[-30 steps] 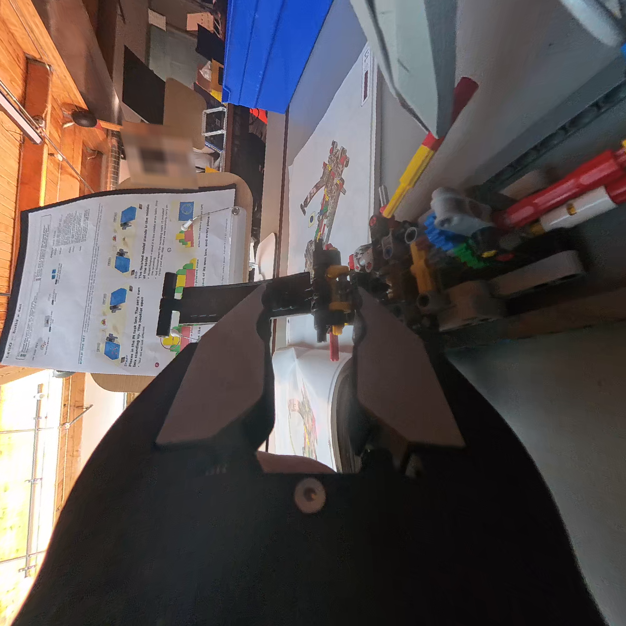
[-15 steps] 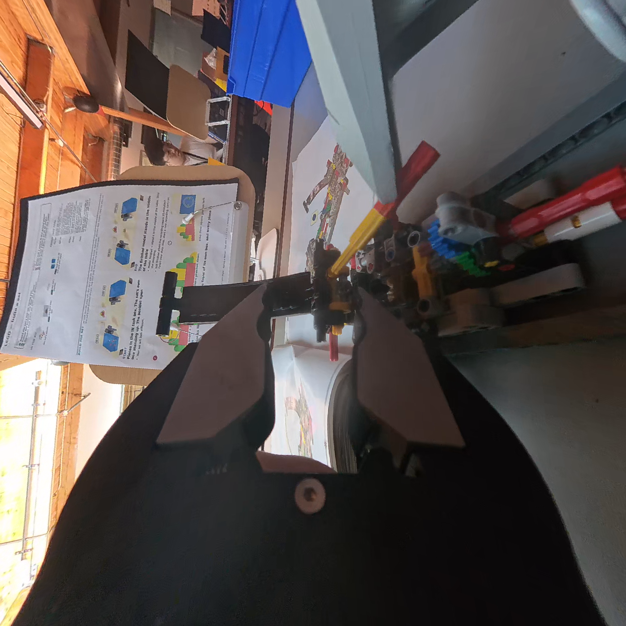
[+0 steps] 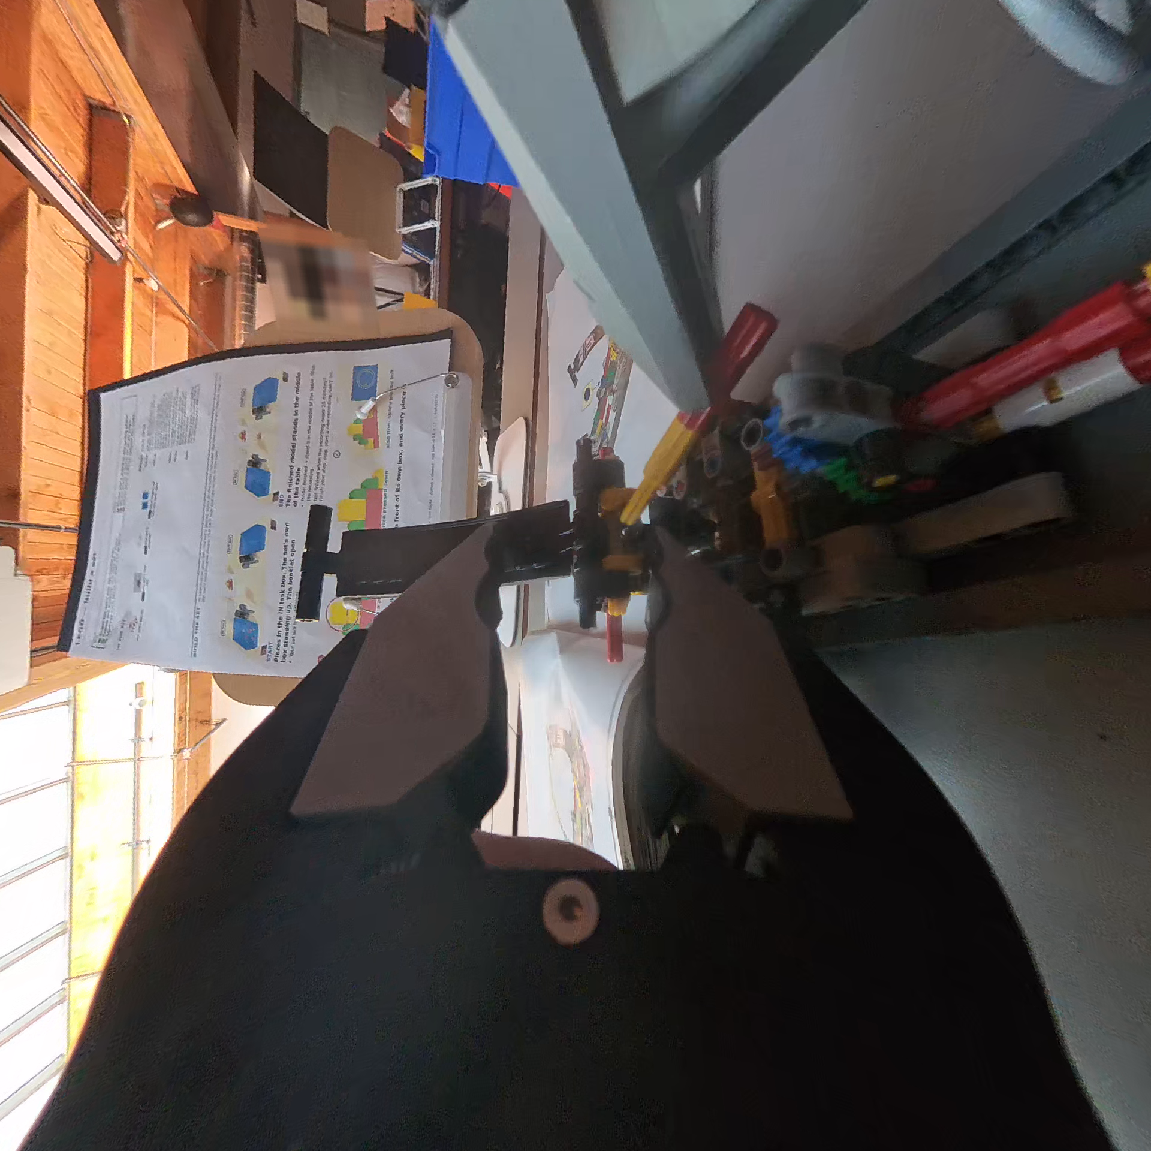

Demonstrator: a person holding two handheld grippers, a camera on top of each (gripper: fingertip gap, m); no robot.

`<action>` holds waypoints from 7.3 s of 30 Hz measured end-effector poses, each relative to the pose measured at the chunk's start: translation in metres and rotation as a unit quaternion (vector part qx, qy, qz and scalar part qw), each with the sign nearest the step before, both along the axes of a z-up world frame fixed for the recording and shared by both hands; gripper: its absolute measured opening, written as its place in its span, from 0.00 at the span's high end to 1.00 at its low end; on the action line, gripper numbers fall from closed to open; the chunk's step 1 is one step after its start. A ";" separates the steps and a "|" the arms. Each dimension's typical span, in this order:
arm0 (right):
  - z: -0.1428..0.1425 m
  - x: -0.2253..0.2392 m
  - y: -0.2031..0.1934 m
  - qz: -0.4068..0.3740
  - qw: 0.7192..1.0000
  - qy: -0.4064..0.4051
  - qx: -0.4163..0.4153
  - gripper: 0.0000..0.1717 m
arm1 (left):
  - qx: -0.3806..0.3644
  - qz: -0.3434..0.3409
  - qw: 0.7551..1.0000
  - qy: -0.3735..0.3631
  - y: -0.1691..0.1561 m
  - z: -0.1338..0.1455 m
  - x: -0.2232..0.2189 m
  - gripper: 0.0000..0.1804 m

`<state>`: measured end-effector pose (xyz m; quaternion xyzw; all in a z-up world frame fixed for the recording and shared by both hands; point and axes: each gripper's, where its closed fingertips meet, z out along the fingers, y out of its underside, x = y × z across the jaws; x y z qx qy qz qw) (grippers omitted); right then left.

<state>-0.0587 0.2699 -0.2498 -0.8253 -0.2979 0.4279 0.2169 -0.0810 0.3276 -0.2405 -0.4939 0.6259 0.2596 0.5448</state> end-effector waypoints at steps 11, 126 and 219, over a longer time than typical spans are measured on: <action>-0.001 -0.007 0.002 -0.041 0.997 0.025 -0.056 0.98 | 0.000 0.003 1.000 -0.003 -0.001 -0.001 0.000 0.80; -0.004 -0.037 -0.007 0.134 0.960 0.169 -0.176 0.96 | -0.188 -0.110 0.971 -0.097 -0.035 0.027 -0.017 0.72; -0.008 -0.054 -0.021 0.168 0.972 0.138 -0.093 0.96 | -0.230 -0.094 0.960 -0.128 -0.069 0.017 -0.036 0.71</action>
